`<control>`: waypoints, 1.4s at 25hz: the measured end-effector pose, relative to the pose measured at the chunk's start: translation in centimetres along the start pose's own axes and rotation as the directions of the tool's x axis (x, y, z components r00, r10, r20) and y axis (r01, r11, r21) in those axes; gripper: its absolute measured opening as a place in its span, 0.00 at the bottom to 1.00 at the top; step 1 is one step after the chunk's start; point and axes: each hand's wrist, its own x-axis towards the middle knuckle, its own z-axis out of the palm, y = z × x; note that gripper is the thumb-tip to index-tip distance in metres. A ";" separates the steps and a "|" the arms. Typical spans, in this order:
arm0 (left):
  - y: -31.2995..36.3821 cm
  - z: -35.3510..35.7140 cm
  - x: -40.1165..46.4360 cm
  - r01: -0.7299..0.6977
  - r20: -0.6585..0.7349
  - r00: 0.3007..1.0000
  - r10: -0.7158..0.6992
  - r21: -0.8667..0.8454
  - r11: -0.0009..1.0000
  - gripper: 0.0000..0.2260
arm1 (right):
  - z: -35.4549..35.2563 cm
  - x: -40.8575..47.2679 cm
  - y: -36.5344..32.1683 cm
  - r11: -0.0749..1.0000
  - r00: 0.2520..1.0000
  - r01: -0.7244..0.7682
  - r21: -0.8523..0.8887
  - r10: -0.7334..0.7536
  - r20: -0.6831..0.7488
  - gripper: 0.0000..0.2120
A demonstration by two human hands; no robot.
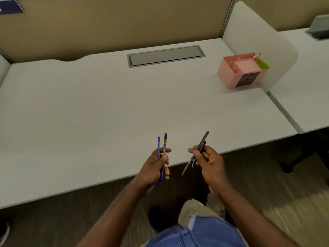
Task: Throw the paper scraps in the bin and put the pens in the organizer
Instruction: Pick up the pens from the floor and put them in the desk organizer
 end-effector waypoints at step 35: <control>10.5 3.0 28.7 0.057 -0.113 0.992 -0.054 0.024 0.998 0.15 | -13.6 47.0 -9.8 0.810 0.854 0.020 -0.586 -0.319 -0.412 0.12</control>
